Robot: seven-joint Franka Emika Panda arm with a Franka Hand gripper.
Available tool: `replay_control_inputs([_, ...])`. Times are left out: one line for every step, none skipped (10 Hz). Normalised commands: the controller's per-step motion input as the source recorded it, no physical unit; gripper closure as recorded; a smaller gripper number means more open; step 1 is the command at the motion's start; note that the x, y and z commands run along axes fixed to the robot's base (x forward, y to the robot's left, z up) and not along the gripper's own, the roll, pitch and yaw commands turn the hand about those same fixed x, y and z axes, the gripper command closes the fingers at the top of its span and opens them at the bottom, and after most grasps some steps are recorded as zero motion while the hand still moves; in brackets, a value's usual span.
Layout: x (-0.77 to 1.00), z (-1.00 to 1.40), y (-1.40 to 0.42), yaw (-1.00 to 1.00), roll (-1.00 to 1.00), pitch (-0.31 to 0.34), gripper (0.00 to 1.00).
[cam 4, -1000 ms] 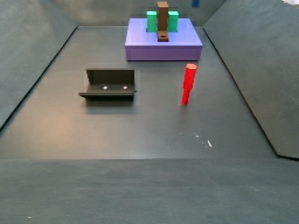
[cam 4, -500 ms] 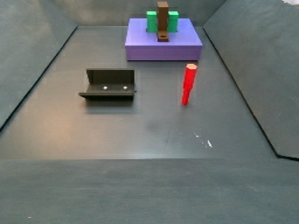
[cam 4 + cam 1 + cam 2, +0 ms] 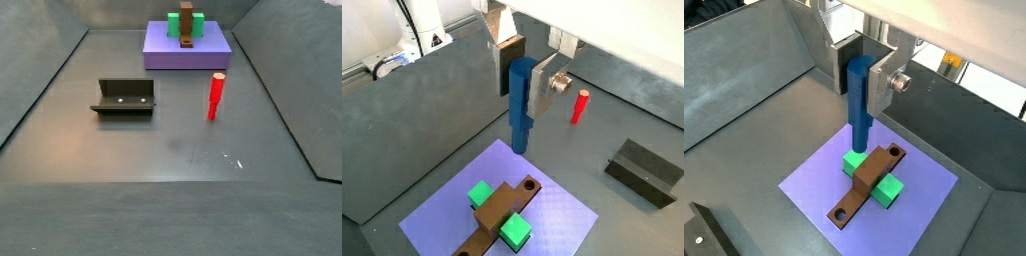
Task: Pick up the blue object. Move up. Move to above the board. Insert the blue object.
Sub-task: Insert the blue object.
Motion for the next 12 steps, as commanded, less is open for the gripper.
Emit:
replay_control_inputs([0.0,-0.02,-0.08,0.0,0.0,0.0,1.0])
replay_control_inputs([-0.02,-0.19,-0.35,0.0,-0.03,-0.051,1.0])
replay_control_inputs([-0.17,-0.37,-0.73,0.0,-0.17,-0.17,1.0])
replay_control_inputs([0.01,-0.42,-1.0,0.0,-0.08,-0.079,1.0])
replay_control_inputs([0.17,-0.35,-1.0,0.0,0.0,-0.016,1.0])
replay_control_inputs([0.2,-0.36,-1.0,0.0,0.0,-0.007,1.0])
replay_control_inputs([0.22,-0.57,-0.92,-0.04,0.0,-0.019,1.0])
replay_control_inputs([0.17,-0.77,-0.79,-0.05,0.06,-0.011,1.0])
replay_control_inputs([0.11,-0.86,-0.92,-0.01,0.18,-0.01,1.0])
replay_control_inputs([0.04,-0.93,-0.78,-0.02,0.24,0.0,1.0])
replay_control_inputs([0.0,-0.82,-0.68,0.0,0.3,0.0,1.0])
replay_control_inputs([0.0,-0.73,-0.62,0.0,0.34,0.0,1.0])
